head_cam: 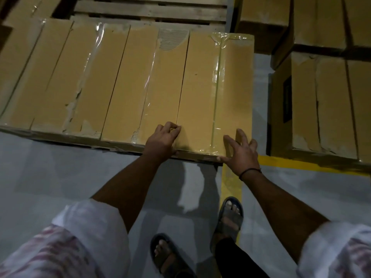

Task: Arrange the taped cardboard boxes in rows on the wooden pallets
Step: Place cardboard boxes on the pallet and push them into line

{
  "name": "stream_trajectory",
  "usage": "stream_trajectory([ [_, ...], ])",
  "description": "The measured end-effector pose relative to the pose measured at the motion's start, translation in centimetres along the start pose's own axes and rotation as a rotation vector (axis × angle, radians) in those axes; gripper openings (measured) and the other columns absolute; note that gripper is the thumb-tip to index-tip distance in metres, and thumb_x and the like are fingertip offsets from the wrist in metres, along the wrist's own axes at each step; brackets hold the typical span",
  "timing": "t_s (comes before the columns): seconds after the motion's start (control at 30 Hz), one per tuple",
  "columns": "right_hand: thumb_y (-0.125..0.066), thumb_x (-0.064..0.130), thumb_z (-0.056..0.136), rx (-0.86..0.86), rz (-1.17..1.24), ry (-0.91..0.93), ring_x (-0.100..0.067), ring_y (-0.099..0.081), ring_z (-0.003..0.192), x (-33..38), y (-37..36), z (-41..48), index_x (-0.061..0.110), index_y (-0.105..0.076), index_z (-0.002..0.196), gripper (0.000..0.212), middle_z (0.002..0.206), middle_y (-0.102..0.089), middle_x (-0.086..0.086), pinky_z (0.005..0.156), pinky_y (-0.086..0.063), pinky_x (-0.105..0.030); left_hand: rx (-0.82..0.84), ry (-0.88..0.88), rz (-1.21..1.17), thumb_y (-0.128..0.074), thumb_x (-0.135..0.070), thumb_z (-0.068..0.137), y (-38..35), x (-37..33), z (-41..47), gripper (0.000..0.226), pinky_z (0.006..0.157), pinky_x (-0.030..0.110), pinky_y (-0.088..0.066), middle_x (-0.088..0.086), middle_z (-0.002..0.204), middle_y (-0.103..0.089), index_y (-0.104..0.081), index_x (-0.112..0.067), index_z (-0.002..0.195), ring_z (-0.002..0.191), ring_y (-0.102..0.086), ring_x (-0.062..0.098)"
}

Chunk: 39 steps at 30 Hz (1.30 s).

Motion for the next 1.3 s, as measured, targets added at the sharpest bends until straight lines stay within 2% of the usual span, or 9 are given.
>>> stream_trajectory([
  [0.2,-0.08,0.051,0.08,0.011,0.035,-0.015,-0.046,-0.014,0.144,0.1,0.2,0.3,0.044,-0.041,0.148,0.08,0.168,-0.005,0.006,0.112,-0.037,-0.056,-0.08,-0.025,-0.031,-0.097,-0.032,0.058,-0.3,0.4,0.0,0.102,0.076,0.043,-0.058,0.004,0.138,-0.05,-0.051,-0.017,0.148,0.108,-0.05,0.029],
  [0.33,-0.081,0.052,0.079,0.011,0.033,-0.012,-0.045,-0.016,0.143,0.1,0.2,0.2,0.043,-0.041,0.149,0.081,0.168,-0.005,0.006,0.112,-0.038,-0.056,-0.056,0.008,-0.072,-0.095,-0.033,0.062,-0.2,0.1,0.0,0.1,0.079,0.047,-0.058,0.003,0.141,-0.05,-0.049,-0.019,0.15,0.113,-0.049,0.03],
  [0.47,-0.08,0.056,0.077,0.022,0.042,-0.001,-0.045,-0.016,0.143,0.1,0.3,0.1,0.043,-0.04,0.15,0.084,0.168,-0.006,0.005,0.112,-0.037,-0.057,0.006,0.216,-0.367,-0.09,-0.042,0.071,0.1,0.4,0.7,0.085,0.09,0.04,-0.049,-0.003,0.132,-0.054,-0.052,-0.024,0.146,0.116,-0.047,0.025],
  [0.57,-0.079,0.063,0.074,-0.018,0.111,-0.035,-0.043,-0.02,0.143,-0.2,0.6,0.2,0.039,-0.039,0.15,0.089,0.167,-0.005,0.002,0.113,-0.037,-0.054,-0.03,0.393,-0.545,-0.086,-0.031,0.077,0.0,0.8,1.0,0.063,0.087,0.038,-0.049,-0.008,0.106,-0.062,-0.058,-0.023,0.132,0.109,-0.056,0.025],
  [0.63,-0.08,0.062,0.074,-0.076,0.278,-0.128,-0.04,-0.025,0.146,-0.6,0.8,0.5,0.033,-0.037,0.151,0.093,0.167,-0.004,-0.003,0.114,-0.037,-0.048,-0.061,0.453,-0.556,-0.082,-0.023,0.081,-0.1,0.6,1.2,0.043,0.089,0.041,-0.052,-0.009,0.1,-0.065,-0.064,-0.024,0.12,0.107,-0.059,0.026],
  [0.73,-0.08,0.059,0.076,-0.09,0.407,-0.245,-0.039,-0.031,0.147,-0.8,0.7,1.0,0.03,-0.031,0.156,0.098,0.167,-0.009,-0.008,0.115,-0.038,-0.046,-0.1,0.555,-0.576,-0.073,-0.017,0.085,-0.4,0.1,1.6,0.025,0.093,0.044,-0.053,-0.001,0.104,-0.071,-0.07,-0.022,0.11,0.108,-0.062,0.027],
  [0.97,-0.079,0.057,0.078,-0.049,0.355,-0.255,-0.041,-0.032,0.146,-1.3,0.1,1.5,0.032,-0.026,0.158,0.099,0.166,-0.012,-0.011,0.115,-0.039,-0.052,-0.192,0.802,-0.706,-0.069,-0.02,0.088,-0.8,-1.1,1.8,0.018,0.095,0.039,-0.052,0.004,0.108,-0.074,-0.076,-0.025,0.104,0.111,-0.062,0.029],
  [1.17,-0.079,0.057,0.078,-0.052,0.323,-0.235,-0.042,-0.034,0.144,-1.5,-0.2,1.6,0.032,-0.026,0.156,0.098,0.165,-0.014,-0.013,0.113,-0.04,-0.053,-0.114,0.827,-0.737,-0.066,-0.016,0.084,-0.5,-0.8,2.2,0.025,0.097,0.044,-0.053,0.002,0.111,-0.073,-0.074,-0.024,0.106,0.111,-0.062,0.029],
  [1.3,-0.081,0.054,0.078,-0.059,0.327,-0.219,-0.041,-0.033,0.145,-1.7,-0.3,1.3,0.033,-0.027,0.157,0.098,0.165,-0.015,-0.013,0.114,-0.039,-0.054,-0.04,0.835,-0.751,-0.063,-0.016,0.084,-0.1,-0.6,2.4,0.024,0.101,0.042,-0.051,0.003,0.116,-0.07,-0.07,-0.027,0.104,0.115,-0.06,0.029],
])
Point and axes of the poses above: each hand's wrist, its own z-axis towards the middle knuckle, its own y-axis out of the back of the hand, x = y × z, the point moved 4 cm from there along z, towards the middle knuckle
